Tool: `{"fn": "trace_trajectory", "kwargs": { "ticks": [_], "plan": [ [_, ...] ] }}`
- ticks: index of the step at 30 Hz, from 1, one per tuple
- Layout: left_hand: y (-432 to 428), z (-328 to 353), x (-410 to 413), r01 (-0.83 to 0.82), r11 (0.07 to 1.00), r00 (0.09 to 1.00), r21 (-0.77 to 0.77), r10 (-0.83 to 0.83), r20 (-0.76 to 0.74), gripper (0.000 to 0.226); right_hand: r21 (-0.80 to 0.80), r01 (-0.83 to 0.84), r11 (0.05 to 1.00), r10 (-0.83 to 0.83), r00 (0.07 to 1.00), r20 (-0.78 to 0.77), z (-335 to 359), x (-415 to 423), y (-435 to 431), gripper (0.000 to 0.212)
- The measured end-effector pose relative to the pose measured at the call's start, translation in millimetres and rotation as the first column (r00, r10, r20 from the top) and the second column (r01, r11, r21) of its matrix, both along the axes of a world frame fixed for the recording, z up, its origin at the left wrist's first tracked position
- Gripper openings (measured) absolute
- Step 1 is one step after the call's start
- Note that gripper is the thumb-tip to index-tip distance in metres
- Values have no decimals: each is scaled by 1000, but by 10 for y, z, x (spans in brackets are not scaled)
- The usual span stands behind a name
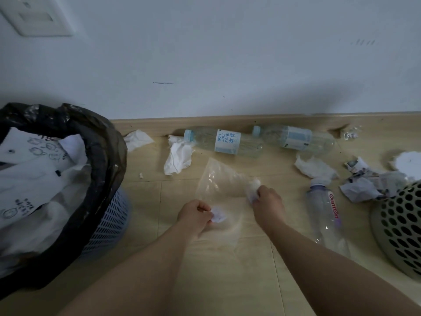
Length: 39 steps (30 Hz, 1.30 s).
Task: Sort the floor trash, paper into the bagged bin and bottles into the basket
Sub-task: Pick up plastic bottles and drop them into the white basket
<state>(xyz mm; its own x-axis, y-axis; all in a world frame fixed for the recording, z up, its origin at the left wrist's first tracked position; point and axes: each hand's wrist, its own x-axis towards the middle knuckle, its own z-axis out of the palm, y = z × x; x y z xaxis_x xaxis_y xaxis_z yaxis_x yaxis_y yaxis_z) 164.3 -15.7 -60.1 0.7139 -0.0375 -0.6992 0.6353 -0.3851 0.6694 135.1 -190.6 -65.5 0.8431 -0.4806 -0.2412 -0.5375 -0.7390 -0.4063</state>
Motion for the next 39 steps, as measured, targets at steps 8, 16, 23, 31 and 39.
{"fn": "trace_trajectory", "kwargs": {
  "ticks": [8,16,23,31,39],
  "plan": [
    [113,45,-37,-9,987,982,163,-22,187,16,457,116,882,-288,900,328,337,199,165,48],
    [427,129,11,224,750,908,622,-392,145,33,2,-462,887,460,883,-93,88,-113,637,31],
    [313,144,-56,333,783,921,525,-389,-4,22,72,-382,921,389,907,-161,183,-254,751,27],
    [257,433,-22,358,849,877,388,-449,173,25,395,-26,918,12,999,38,403,-143,646,9],
    [322,1762,362,46,982,747,183,-156,646,8,682,-150,716,-193,896,400,1609,382,990,21]
  ]
}}
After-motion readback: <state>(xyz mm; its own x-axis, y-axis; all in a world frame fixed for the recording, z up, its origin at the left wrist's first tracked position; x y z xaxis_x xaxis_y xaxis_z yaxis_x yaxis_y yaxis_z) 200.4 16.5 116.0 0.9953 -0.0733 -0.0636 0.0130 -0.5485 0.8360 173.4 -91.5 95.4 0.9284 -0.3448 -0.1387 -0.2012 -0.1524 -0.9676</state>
